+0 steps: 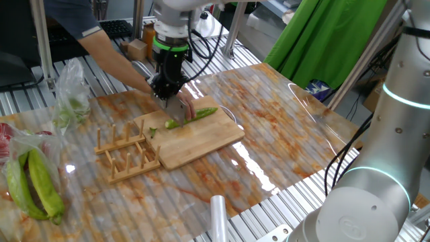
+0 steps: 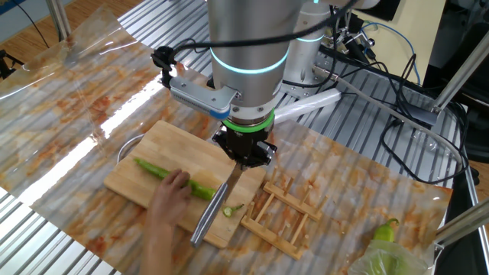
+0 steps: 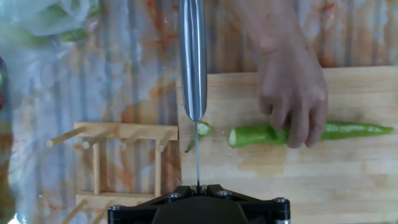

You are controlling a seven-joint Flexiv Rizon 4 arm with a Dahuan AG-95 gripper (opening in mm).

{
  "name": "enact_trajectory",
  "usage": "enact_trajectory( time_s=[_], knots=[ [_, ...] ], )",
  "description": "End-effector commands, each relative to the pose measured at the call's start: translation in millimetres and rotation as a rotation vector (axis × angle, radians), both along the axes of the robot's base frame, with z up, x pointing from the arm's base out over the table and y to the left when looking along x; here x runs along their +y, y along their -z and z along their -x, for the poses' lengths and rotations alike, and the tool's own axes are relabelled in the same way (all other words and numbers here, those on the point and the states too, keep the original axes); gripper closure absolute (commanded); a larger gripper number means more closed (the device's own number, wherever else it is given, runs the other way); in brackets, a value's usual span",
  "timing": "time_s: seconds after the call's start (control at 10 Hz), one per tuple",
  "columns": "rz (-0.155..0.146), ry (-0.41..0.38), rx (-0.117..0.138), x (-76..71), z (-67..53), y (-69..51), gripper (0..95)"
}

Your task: Chop the chili peppers

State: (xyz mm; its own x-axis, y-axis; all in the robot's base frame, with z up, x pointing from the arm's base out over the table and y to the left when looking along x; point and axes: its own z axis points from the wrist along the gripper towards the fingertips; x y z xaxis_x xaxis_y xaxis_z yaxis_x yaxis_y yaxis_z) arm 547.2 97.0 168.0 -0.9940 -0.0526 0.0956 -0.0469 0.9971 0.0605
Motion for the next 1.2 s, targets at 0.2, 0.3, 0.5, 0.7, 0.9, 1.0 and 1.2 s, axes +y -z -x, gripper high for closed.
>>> enact_trajectory(
  time_s=[0.2,0.3,0.5,0.7,0.9,1.0,1.2],
  knots=[
    [0.028,0.059,0.03,4.4,1.0,-3.7,95.0],
    [0.036,0.065,0.036,6.6,2.1,-5.3,95.0],
    [0.036,0.05,0.044,11.7,4.6,-9.0,95.0],
    [0.056,0.076,0.051,17.6,5.7,-13.3,95.0],
    [0.059,0.073,0.02,16.2,0.6,-16.2,95.0],
    [0.053,0.082,0.022,15.4,-2.4,-16.6,95.0],
    [0.056,0.071,0.013,14.7,-4.5,-16.5,95.0]
  ],
)
